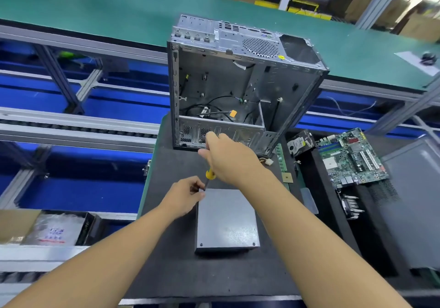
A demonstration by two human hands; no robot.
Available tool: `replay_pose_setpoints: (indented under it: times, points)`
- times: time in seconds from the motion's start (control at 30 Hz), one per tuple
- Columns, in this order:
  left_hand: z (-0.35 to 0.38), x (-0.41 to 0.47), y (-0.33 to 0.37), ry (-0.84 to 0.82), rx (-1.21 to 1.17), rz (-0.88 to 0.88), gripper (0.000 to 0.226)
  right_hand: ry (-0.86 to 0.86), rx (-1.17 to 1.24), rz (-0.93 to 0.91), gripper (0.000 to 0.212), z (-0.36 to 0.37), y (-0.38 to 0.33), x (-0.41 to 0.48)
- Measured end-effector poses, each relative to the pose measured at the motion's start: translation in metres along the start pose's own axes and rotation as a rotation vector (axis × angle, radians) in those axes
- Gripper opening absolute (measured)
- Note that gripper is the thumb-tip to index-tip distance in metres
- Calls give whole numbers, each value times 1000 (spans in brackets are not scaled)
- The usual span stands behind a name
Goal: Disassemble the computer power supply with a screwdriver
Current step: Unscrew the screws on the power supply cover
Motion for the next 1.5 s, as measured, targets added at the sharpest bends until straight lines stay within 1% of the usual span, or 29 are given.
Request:
replay_pose_setpoints:
  times: [0.07,0.13,0.2,0.27,0.37,0.47,0.5,0.6,0.7,0.73,0.83,0.93,1.03,1.07,1.13,1.23,1.3,1.4,1.5]
  points:
    - [0,-3,1,35,21,-12,12,20,27,-54,15,-1,-6,0]
    - [1,-5,1,63,47,-24,12,-33,140,-90,13,0,-8,-1]
    - [0,-5,2,82,67,-36,9,-109,221,-125,20,3,-9,-2]
    - [1,-5,2,97,85,-40,6,-150,222,-132,26,7,-9,-5]
    - [2,-7,3,116,87,-39,7,-106,133,-91,26,7,-4,-6]
    - [3,-10,6,117,75,-38,7,-58,53,7,46,3,4,-5]
    - [3,-10,6,118,70,-43,7,-57,56,20,46,3,5,-5]
    - [3,-11,7,106,57,-64,11,-77,139,-2,24,7,2,-5]
    - [2,-11,7,100,62,-75,8,-127,215,-53,14,7,-2,-6]
    - [1,-12,8,102,65,-73,6,-161,235,-66,15,8,-3,-6]
    - [1,-12,11,95,81,-63,6,-237,238,-59,27,11,1,-9]
    - [2,-11,11,91,89,-63,7,-187,205,-19,23,10,5,-12]
    - [3,-9,11,68,95,-61,12,-112,193,47,37,6,12,-12]
    - [2,-9,11,68,96,-61,13,-94,188,46,36,6,12,-10]
    - [2,-9,10,79,96,-63,12,-71,192,7,28,5,8,-8]
    - [3,-9,8,89,78,-61,9,-90,272,-78,16,7,0,-8]
    - [2,-10,8,97,63,-59,12,-143,329,-116,23,10,-4,-10]
    - [0,-12,8,109,58,-63,18,-182,348,-107,35,13,-3,-12]
    - [1,-12,9,101,58,-62,12,-125,267,-101,28,12,-1,-13]
Point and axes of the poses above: each hand's wrist, its own x-axis towards the middle knuckle, its own z-axis out of the palm, y = z × x, the point moved 10 cm from there along x, towards the middle knuckle, and after that the axes turned 7 degrees about -x, right-handed, at the moved point
